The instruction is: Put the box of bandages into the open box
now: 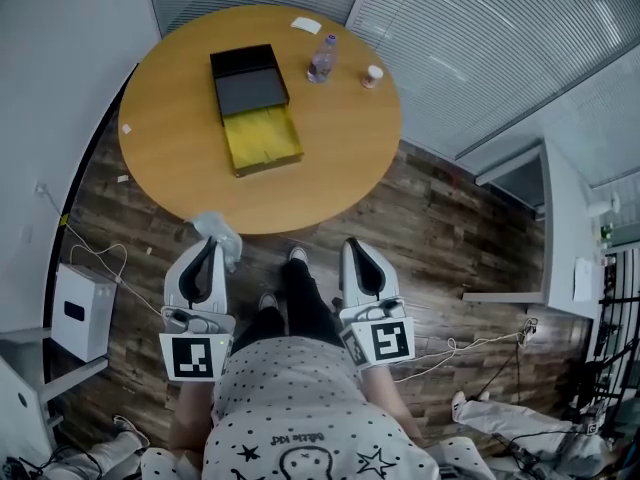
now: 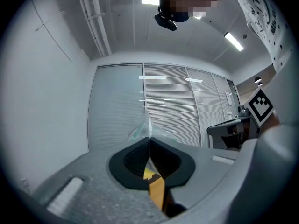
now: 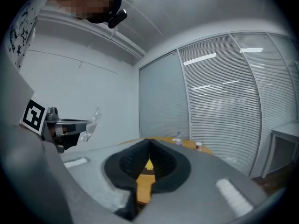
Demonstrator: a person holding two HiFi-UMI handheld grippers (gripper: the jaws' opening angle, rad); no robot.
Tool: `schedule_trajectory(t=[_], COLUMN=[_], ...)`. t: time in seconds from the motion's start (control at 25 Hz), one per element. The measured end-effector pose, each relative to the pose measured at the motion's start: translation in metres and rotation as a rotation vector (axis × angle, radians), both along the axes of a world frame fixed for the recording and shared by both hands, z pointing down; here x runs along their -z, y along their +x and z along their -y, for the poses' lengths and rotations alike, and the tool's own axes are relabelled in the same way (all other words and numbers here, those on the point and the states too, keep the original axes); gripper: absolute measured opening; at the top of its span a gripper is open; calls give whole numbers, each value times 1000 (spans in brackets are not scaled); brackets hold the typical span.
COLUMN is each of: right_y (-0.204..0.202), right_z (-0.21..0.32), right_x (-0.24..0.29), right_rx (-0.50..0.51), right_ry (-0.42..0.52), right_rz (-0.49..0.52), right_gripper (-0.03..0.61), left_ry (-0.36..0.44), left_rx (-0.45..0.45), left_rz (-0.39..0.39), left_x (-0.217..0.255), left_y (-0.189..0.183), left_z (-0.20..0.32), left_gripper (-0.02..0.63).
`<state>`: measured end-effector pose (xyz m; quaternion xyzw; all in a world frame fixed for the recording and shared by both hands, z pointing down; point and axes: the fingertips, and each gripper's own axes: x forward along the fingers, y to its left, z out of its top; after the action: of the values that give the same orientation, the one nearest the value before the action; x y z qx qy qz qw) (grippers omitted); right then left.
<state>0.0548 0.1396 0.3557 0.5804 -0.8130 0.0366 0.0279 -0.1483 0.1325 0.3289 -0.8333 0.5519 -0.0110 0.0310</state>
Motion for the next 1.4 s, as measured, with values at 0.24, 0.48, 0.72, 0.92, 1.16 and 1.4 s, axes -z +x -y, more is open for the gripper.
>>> schedule_trajectory(t=[0.24, 0.48, 0.72, 0.92, 1.16, 1.4], right_y=[3, 18, 33, 42, 52, 52], right_z=[12, 50, 115, 174, 229, 262], right_x=[-5, -16, -19, -19, -22, -26], right_rx=[15, 38, 87, 148, 221, 292], right_ry=[-10, -39, -51, -44, -52, -62], right_rz=[6, 17, 18, 16, 14, 16], right_gripper=[3, 3, 3, 3, 3, 3], left_ry=[1, -16, -50, -48, -44, -47], left_rx=[18, 39, 77, 141, 213, 280], left_rz=[23, 41, 24, 27, 27, 37], left_x=[-4, -15, -17, -19, -19, -20], left_y=[1, 15, 33, 39, 51, 53], left_z=[11, 46, 96, 145, 186, 208], left_gripper=[12, 12, 12, 12, 12, 12])
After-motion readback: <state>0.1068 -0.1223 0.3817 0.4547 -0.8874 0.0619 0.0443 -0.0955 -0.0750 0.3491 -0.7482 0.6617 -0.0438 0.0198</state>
